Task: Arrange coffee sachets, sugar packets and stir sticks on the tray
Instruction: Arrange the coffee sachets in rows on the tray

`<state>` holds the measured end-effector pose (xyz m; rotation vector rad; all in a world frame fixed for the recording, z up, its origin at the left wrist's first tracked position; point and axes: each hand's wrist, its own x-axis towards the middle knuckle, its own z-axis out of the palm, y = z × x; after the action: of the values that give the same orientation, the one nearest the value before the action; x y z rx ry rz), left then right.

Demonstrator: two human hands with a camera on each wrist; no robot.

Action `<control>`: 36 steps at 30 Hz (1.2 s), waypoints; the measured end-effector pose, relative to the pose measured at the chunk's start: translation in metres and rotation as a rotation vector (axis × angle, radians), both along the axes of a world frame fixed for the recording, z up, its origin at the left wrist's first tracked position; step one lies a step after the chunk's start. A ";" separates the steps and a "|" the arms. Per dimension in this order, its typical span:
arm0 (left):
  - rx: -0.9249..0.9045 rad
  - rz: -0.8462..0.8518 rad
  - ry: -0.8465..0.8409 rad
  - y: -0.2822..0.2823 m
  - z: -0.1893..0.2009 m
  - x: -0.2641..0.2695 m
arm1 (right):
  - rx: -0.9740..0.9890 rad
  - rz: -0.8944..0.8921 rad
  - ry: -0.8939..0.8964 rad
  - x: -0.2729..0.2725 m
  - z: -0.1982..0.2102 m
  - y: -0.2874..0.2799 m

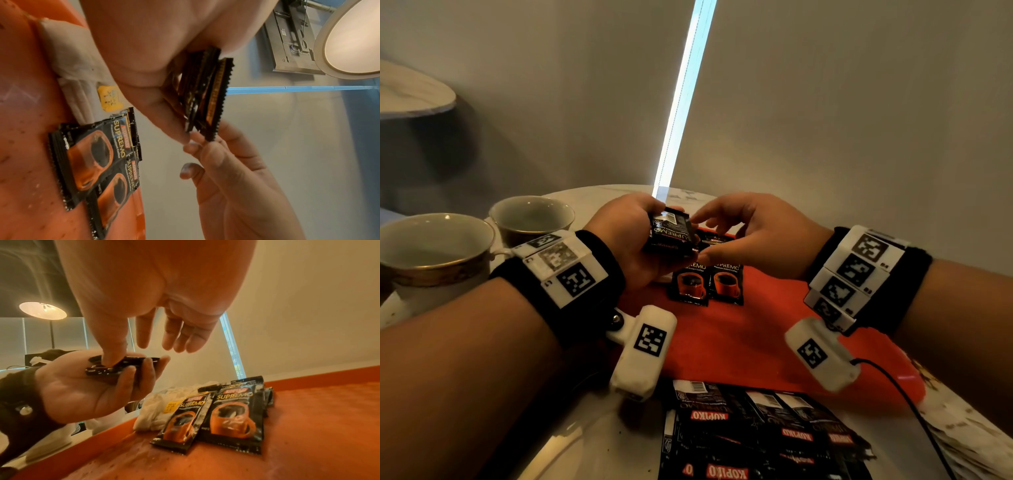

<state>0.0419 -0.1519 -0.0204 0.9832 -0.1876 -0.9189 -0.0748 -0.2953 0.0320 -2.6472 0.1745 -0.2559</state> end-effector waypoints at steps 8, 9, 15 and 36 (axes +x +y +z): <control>0.030 -0.033 -0.012 -0.005 -0.003 0.000 | -0.035 0.067 -0.073 0.002 -0.007 0.004; 0.048 -0.044 -0.018 -0.005 -0.003 0.000 | -0.020 0.061 -0.105 0.002 -0.008 0.003; 0.093 -0.137 -0.011 -0.007 -0.005 0.003 | 0.209 -0.051 -0.288 0.001 -0.004 -0.013; 0.135 -0.074 -0.019 -0.007 -0.007 0.010 | 0.584 -0.385 0.190 -0.002 -0.034 -0.066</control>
<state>0.0514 -0.1585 -0.0272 1.1163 -0.1804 -1.0008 -0.0771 -0.3609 -0.0017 -2.0353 0.7098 -0.0580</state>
